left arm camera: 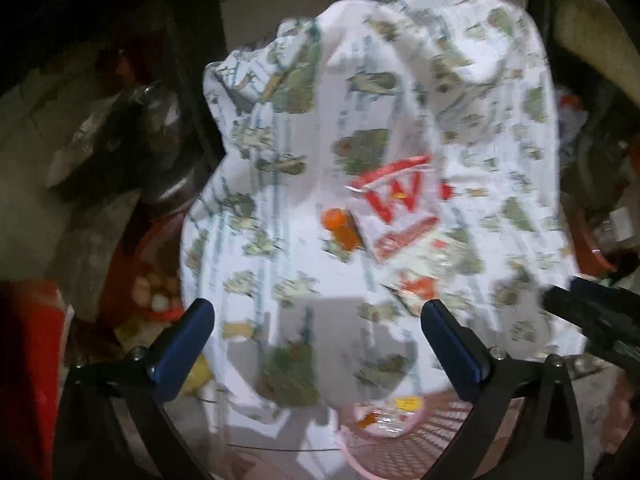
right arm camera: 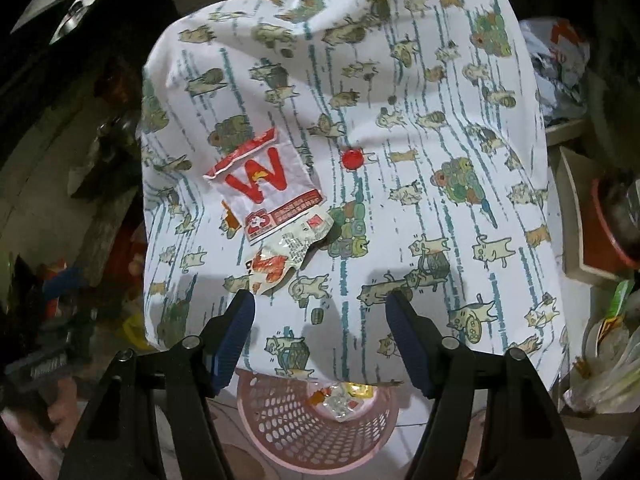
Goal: Collect trash
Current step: 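Move both tools back up toward the red W wrapper on the cloth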
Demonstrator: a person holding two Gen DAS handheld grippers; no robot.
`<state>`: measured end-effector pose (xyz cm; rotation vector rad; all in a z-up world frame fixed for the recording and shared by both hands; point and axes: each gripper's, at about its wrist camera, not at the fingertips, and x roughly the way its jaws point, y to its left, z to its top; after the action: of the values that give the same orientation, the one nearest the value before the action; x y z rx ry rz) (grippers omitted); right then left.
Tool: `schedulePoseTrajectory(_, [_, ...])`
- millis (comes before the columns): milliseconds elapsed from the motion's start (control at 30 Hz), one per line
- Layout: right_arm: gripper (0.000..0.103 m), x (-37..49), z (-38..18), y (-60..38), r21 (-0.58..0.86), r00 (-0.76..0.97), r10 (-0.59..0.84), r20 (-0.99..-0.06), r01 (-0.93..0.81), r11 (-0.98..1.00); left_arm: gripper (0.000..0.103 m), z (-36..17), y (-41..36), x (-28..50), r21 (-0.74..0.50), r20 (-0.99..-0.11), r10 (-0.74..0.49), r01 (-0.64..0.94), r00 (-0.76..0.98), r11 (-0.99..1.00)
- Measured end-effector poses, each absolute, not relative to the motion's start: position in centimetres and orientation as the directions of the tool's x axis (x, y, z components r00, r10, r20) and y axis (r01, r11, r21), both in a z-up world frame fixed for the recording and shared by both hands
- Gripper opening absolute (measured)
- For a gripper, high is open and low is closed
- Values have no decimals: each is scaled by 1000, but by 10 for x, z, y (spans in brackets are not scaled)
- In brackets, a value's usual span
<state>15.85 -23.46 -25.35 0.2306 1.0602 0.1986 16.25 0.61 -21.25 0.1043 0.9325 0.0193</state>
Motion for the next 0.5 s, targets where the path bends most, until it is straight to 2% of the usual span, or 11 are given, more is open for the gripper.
schedulePoseTrajectory(100, [71, 163, -256, -235, 278, 471, 269, -840, -53, 959, 103, -216, 23, 181, 111, -799, 91, -3, 594, 994])
schedulePoseTrajectory(200, [71, 171, -255, -234, 262, 482, 257, -838, -58, 963, 103, -215, 36, 191, 21, -821, 32, -26, 570, 999])
schedulePoseTrajectory(367, [71, 204, -245, -226, 235, 496, 241, -834, -76, 969, 103, -195, 40, 206, 61, -766, 69, -35, 639, 998])
schedulePoseTrajectory(500, [71, 241, -230, -208, 208, 511, 249, -823, -137, 969, 103, -184, 54, 214, -7, -761, 48, -82, 647, 997])
